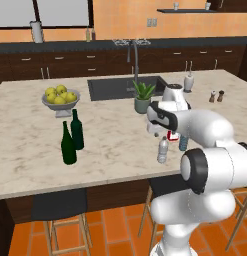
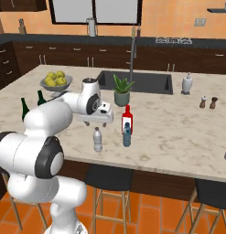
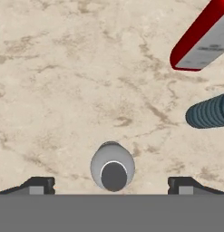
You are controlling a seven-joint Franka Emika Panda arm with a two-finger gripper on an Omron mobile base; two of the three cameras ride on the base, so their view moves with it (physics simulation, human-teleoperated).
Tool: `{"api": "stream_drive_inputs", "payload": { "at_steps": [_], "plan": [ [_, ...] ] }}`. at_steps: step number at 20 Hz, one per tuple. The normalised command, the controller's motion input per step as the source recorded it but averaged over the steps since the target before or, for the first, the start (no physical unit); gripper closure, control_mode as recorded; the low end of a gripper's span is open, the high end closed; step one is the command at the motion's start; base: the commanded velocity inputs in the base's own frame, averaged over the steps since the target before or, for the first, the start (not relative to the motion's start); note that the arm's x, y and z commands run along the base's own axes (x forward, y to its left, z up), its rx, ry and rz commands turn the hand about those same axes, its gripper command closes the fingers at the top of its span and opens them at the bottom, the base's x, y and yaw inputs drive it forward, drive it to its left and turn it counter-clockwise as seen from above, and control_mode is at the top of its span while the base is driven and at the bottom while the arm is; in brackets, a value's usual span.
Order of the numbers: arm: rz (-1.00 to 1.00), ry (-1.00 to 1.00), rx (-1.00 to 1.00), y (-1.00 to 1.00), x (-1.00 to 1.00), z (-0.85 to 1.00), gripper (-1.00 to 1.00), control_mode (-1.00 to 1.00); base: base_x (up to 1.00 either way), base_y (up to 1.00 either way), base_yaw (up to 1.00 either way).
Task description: Move the plastic bottles in the middle to the plastics group, and the glass bottles in the middle to the glass group.
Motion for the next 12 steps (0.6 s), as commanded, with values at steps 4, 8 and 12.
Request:
{"api": "stream_drive_inputs", "payload": {
  "at_steps": [4,8,12],
  "plan": [
    [0.0,0.0,0.0,-0.03,-0.02,-0.2,-1.0,-1.0,0.0,0.0,0.0],
    [0.0,0.0,0.0,-0.02,-0.06,-0.15,-1.0,-1.0,0.0,0.0,0.0],
    [0.0,0.0,0.0,0.0,0.01,-0.23,-1.0,-1.0,0.0,0.0,0.0]
  ]
}}
